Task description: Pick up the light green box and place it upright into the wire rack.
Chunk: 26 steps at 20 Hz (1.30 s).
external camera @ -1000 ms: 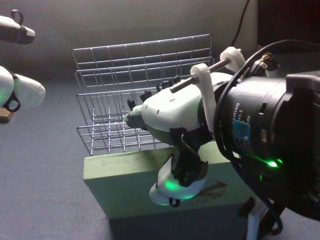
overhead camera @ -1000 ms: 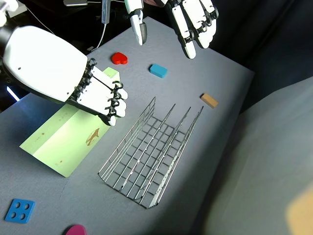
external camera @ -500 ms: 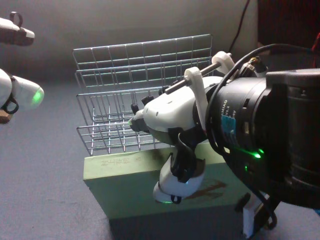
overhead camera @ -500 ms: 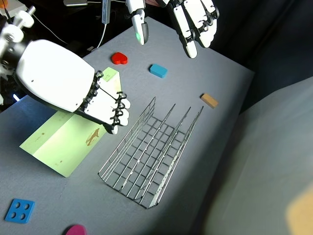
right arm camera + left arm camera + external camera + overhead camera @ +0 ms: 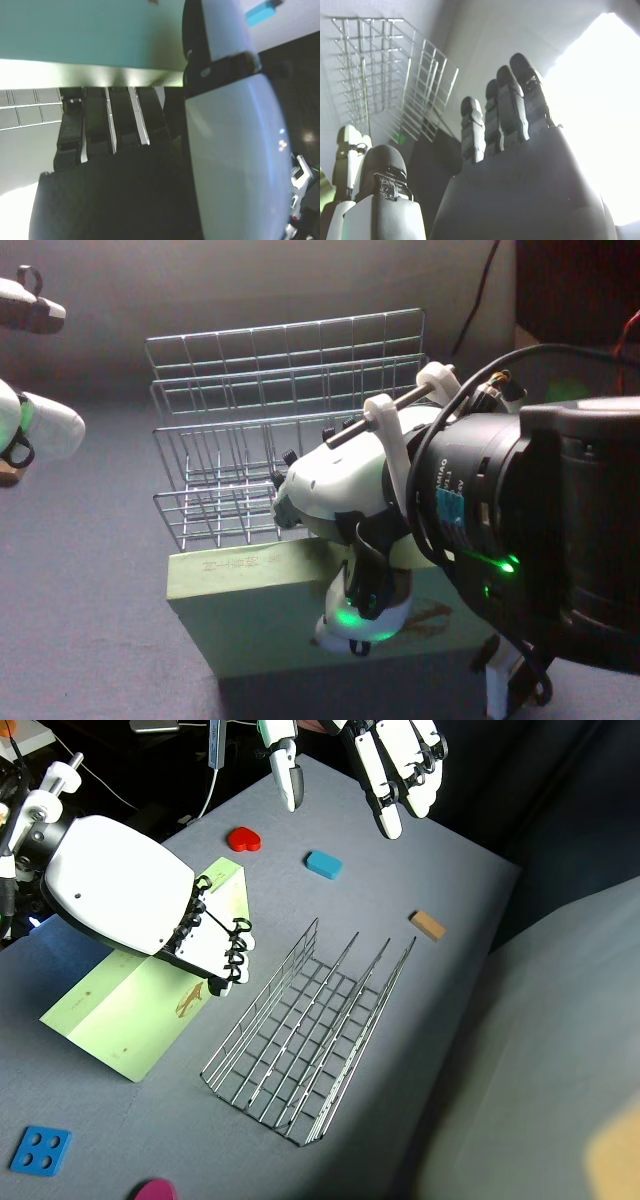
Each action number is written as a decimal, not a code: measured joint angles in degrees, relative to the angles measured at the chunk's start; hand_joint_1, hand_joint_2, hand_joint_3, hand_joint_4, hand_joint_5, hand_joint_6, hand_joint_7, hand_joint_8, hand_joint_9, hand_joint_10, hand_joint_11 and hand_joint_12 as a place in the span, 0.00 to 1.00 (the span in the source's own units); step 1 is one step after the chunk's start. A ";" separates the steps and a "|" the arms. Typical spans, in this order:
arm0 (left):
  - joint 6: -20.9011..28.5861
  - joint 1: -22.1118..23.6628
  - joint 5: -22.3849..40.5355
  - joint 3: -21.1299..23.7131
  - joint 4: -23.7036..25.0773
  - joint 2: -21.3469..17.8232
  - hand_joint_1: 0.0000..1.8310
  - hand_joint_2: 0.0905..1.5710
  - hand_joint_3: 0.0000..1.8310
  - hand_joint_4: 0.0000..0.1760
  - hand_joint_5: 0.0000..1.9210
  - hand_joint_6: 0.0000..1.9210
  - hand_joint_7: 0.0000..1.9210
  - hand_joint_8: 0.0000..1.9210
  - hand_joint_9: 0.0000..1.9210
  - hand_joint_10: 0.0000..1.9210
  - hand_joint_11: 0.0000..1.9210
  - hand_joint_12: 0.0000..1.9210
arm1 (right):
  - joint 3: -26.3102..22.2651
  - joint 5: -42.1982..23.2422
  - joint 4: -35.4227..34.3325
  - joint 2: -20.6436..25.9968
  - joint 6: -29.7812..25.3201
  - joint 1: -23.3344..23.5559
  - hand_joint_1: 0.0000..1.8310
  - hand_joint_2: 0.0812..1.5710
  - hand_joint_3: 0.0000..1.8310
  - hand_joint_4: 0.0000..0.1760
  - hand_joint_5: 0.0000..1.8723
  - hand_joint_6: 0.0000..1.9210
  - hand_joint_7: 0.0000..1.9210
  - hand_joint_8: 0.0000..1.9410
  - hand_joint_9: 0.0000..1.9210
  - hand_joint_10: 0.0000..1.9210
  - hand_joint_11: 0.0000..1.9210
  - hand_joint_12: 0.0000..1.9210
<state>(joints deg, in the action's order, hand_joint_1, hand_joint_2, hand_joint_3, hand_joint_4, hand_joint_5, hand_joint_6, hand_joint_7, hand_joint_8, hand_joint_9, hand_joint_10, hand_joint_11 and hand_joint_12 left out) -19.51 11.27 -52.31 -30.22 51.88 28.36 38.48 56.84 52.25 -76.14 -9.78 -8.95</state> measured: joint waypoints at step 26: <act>-0.68 0.70 -2.10 0.07 -0.04 -1.44 0.14 0.73 0.00 0.74 0.12 0.00 0.08 0.00 0.11 0.00 0.00 0.35 | -6.71 1.68 5.25 9.25 9.73 10.78 0.67 0.71 0.00 0.00 0.46 0.55 0.53 0.56 0.45 0.59 0.40 0.78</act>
<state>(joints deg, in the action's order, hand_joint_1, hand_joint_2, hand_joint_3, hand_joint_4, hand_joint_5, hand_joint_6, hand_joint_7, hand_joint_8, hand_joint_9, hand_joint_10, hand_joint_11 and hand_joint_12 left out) -20.18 11.97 -54.41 -30.15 51.83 26.92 31.77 58.52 57.49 -66.89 -0.05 1.83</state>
